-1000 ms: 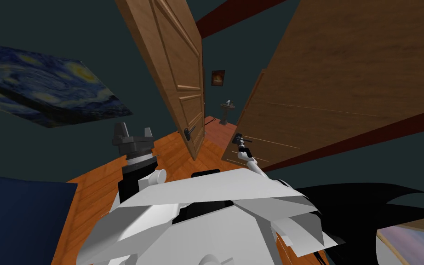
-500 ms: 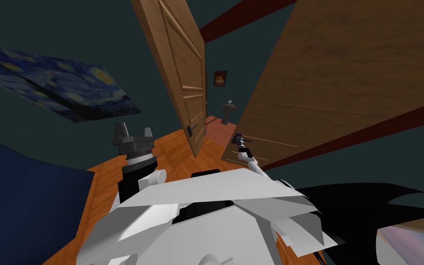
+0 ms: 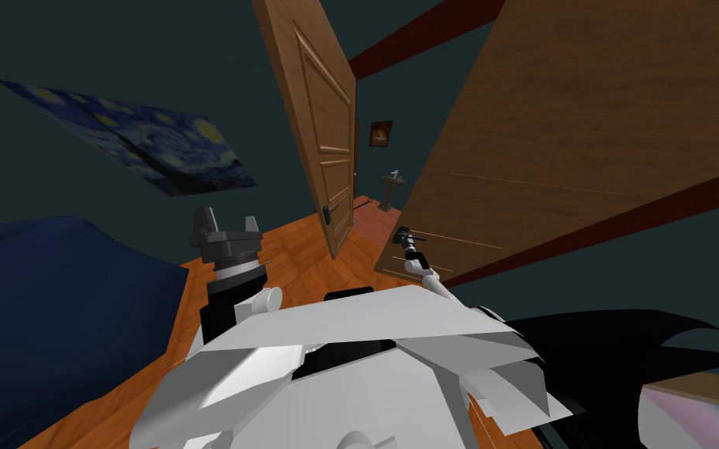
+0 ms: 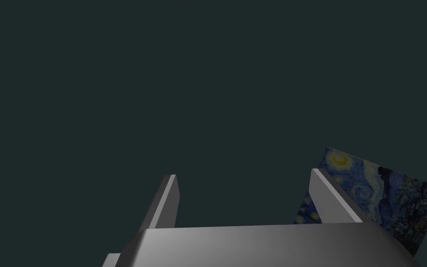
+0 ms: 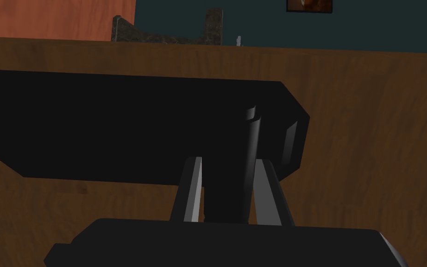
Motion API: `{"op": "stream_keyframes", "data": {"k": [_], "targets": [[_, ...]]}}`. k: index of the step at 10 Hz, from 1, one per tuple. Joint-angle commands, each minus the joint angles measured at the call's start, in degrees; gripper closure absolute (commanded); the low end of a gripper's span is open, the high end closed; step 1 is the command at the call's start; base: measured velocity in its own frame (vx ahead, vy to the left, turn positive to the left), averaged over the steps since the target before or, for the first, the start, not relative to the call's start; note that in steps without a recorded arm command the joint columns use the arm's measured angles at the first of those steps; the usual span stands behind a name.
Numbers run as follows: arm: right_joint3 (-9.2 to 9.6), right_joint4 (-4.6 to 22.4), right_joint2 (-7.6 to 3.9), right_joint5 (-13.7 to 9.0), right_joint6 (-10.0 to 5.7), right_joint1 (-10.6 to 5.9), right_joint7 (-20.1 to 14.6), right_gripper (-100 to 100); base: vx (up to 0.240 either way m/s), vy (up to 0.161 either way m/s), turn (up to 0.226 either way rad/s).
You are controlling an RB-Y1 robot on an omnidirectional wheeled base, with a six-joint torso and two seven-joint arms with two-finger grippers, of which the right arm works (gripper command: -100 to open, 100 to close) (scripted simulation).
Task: Pull the door open
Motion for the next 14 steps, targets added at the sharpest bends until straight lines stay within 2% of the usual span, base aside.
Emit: {"op": "stream_keyframes", "data": {"k": [1, 3, 4, 5, 8, 14], "targets": [[-0.21, -0.83, -1.07, -0.47, -0.31, 1.39, -0.23, 100, -0.203, -0.027, 0.109], [0.47, -1.38, -1.83, -0.74, -0.67, 2.08, -0.69, 100, -0.175, 0.000, 0.072], [0.62, -2.48, -1.02, -0.65, 0.36, 2.01, -0.14, 100, -0.062, 0.017, 0.046], [1.51, -2.92, -1.61, -0.90, -0.05, 2.76, -0.61, 100, -0.115, -0.002, 0.122], [2.34, -3.58, -2.63, -1.28, -0.82, 3.69, -1.12, 100, -0.155, -0.047, 0.095], [4.99, -5.66, -5.89, -2.51, -3.27, 6.65, -2.74, 100, -0.178, -0.057, 0.115]]}}
